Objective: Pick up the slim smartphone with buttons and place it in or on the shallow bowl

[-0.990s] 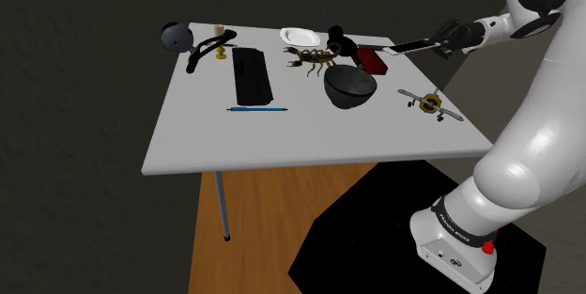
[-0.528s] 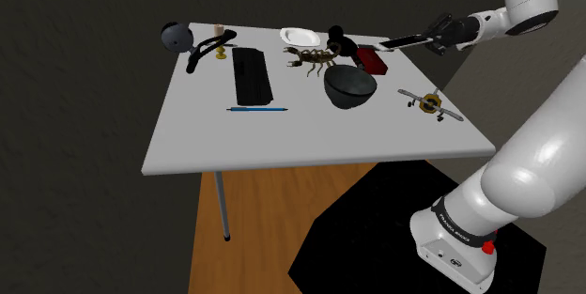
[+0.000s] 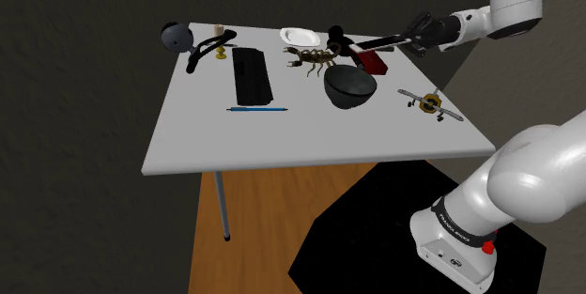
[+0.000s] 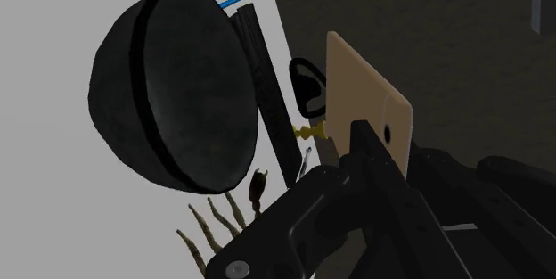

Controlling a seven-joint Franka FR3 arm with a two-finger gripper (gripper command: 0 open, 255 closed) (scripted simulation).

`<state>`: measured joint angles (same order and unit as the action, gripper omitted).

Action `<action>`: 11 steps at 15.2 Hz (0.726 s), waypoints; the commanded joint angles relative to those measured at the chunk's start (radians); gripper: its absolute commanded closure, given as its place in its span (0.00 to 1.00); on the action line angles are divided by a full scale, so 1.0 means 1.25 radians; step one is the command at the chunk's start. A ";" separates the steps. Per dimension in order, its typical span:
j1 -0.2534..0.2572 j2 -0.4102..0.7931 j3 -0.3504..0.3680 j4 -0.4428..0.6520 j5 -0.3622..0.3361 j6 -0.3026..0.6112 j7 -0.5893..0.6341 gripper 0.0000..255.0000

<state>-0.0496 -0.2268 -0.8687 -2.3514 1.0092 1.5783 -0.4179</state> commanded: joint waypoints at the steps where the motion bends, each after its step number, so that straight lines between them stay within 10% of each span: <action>1: 0.002 -0.061 0.045 -0.051 0.001 0.063 0.026 1.00; 4: 0.010 -0.128 0.117 -0.115 0.027 0.148 0.056 1.00; 11: 0.025 -0.067 0.089 -0.135 0.053 0.148 -0.024 1.00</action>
<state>-0.0211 -0.3224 -0.7516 -2.5182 1.0711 1.7647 -0.4330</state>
